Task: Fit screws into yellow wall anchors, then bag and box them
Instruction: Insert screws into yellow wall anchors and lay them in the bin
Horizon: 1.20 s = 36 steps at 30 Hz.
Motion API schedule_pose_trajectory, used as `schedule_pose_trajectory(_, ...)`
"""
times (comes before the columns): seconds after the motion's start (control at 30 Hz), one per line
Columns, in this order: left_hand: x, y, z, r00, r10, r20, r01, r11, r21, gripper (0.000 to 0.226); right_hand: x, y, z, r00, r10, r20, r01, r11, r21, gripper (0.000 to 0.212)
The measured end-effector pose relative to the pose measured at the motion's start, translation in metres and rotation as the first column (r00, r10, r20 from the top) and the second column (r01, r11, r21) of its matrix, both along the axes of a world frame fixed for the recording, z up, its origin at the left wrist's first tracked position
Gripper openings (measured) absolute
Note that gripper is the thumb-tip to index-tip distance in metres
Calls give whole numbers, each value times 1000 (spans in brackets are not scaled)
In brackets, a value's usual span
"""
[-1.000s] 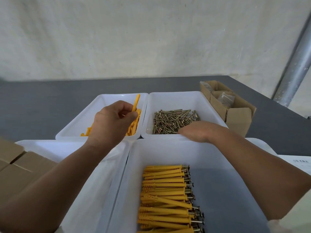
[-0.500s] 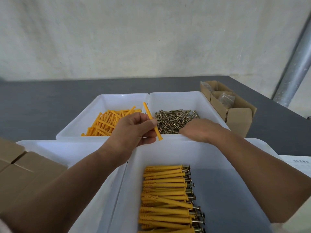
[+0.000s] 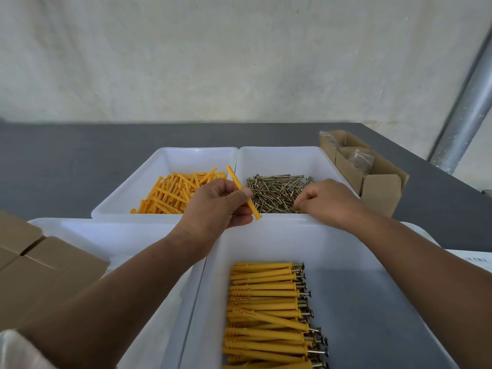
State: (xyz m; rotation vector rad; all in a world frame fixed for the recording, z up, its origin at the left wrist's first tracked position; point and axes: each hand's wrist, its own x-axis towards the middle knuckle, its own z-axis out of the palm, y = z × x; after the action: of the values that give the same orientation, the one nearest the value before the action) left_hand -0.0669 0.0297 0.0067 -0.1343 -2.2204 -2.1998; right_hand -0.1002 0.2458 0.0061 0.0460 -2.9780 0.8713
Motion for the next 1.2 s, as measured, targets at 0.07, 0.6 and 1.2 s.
schedule_pose_trajectory(0.07,-1,-1,0,1000,10,17,-10,1000,15,16,4,0,4,999,-16,-32,12,990,-140,32)
schedule_pose_trajectory(0.6,-2,-6,7,989,62,134,-92,969,228,23,55,-32,30,966,257,2,-248,935,-252,32)
schedule_pose_trajectory(1.2,-2,-10,8,979,87,184,-154,908,390,19,60,-30,34,967,250,47,-250,968,-8,15)
